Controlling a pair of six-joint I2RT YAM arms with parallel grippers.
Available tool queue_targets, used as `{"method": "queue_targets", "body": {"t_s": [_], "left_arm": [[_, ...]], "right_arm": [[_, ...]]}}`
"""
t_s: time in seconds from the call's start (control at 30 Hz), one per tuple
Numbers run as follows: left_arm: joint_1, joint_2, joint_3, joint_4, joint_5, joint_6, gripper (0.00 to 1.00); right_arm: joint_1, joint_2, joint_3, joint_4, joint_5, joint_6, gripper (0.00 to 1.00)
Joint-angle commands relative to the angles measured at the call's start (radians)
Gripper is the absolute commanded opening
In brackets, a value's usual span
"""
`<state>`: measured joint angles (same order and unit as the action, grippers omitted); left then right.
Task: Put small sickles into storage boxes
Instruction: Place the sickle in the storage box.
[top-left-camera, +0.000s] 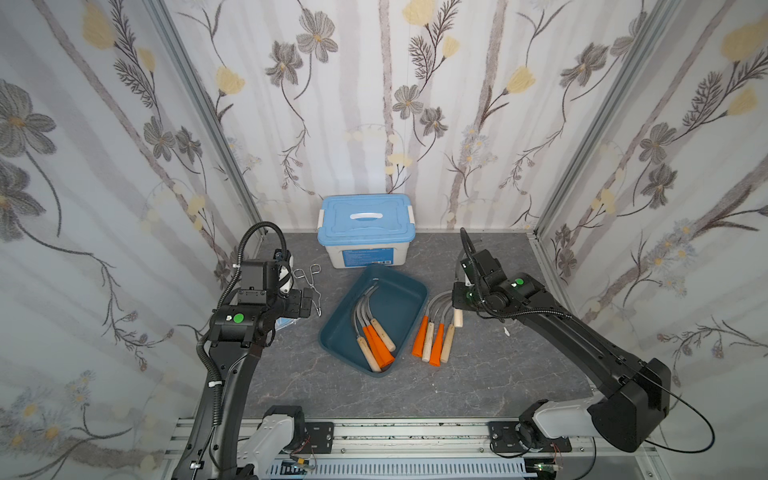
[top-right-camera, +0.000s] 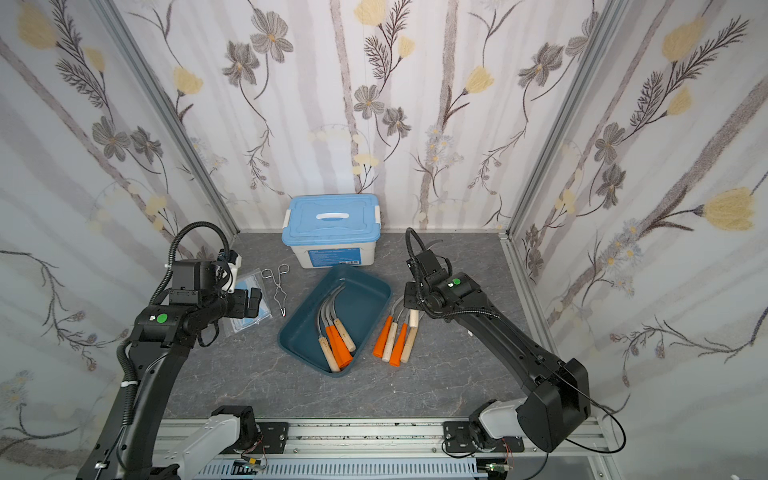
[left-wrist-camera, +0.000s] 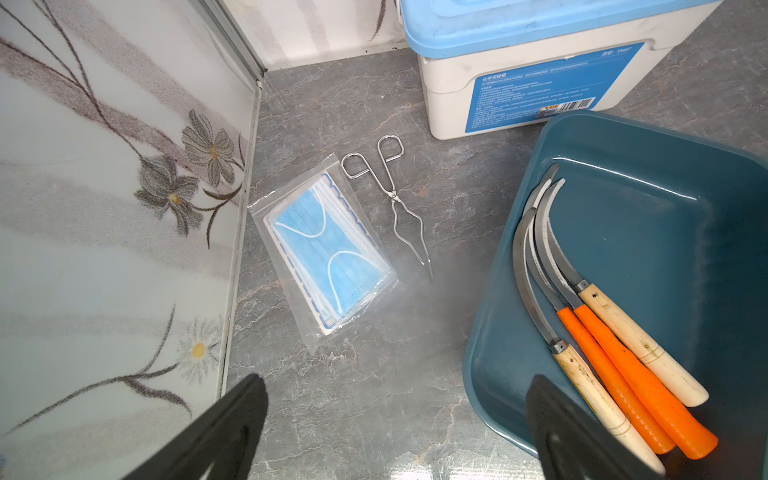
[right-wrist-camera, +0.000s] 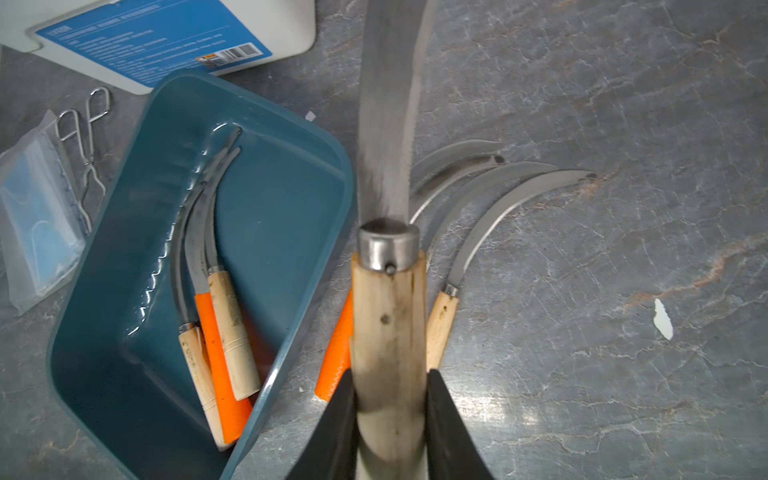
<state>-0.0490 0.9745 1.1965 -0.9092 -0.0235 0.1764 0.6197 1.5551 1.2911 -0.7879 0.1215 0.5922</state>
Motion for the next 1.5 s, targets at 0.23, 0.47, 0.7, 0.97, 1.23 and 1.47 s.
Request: {"method": "queue_targets", "body": {"t_s": [0.23, 0.47, 0.7, 0.97, 1.23, 1.47], "left_arm": [[0.041, -0.056, -0.035, 0.027, 0.011, -0.033, 1.0], [0.058, -0.123, -0.046, -0.001, -0.011, -0.009, 1.0], [0.064, -0.167, -0.04, -0.023, -0.044, 0.019, 1.0], [0.07, -0.173, -0.027, -0.017, -0.04, 0.014, 1.0], [0.072, -0.172, -0.023, -0.026, -0.027, 0.009, 1.0], [0.072, -0.168, -0.014, -0.029, -0.022, 0.005, 1.0]], "right_arm": [[0.145, 0.168, 0.224, 0.002, -0.011, -0.008, 0.13], [0.273, 0.358, 0.392, -0.01, -0.074, -0.012, 0.13], [0.337, 0.525, 0.512, -0.022, -0.133, -0.033, 0.13], [0.345, 0.618, 0.531, -0.011, -0.204, -0.014, 0.13], [0.356, 0.682, 0.525, -0.022, -0.241, -0.001, 0.13], [0.367, 0.721, 0.523, -0.022, -0.282, 0.022, 0.14]]}}
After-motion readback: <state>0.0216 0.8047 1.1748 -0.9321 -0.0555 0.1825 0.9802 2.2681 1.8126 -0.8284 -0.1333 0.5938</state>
